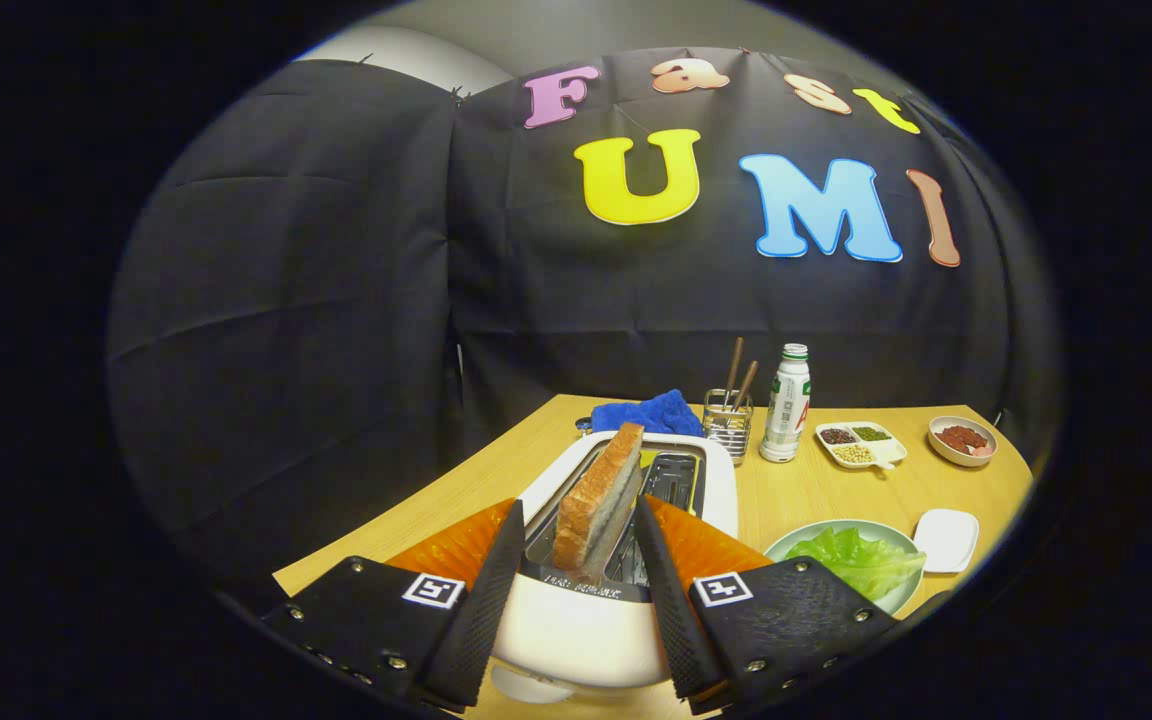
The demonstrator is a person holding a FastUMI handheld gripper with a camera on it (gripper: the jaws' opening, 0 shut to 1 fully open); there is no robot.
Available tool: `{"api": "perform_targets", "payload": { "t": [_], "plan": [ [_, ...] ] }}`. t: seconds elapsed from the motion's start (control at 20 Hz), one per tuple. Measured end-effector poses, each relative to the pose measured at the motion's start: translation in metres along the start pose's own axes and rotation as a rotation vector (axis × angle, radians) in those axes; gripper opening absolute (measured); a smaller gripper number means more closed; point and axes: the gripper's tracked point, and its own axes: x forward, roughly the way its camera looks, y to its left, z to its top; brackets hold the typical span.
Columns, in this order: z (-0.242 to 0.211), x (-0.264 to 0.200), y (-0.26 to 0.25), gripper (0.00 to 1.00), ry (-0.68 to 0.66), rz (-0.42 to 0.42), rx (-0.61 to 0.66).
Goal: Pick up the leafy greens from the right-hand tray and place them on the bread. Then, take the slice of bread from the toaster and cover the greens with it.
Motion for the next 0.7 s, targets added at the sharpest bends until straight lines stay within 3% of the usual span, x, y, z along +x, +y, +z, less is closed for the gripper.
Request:
{"api": "perform_targets", "payload": {
  "t": [0.1,0.25,0.3,0.6,0.7],
  "plan": [
    [0.001,0.005,0.004,0.41,0.008,0.009,0.023],
    [-0.002,0.008,0.010,0.42,0.012,0.027,0.042],
    [0.000,0.009,0.009,0.16,0.024,0.020,0.046],
    [0.002,0.016,0.009,0.16,-0.020,0.000,0.061],
    [0.002,0.010,0.014,0.02,-0.021,0.016,0.051]
  ]
}}
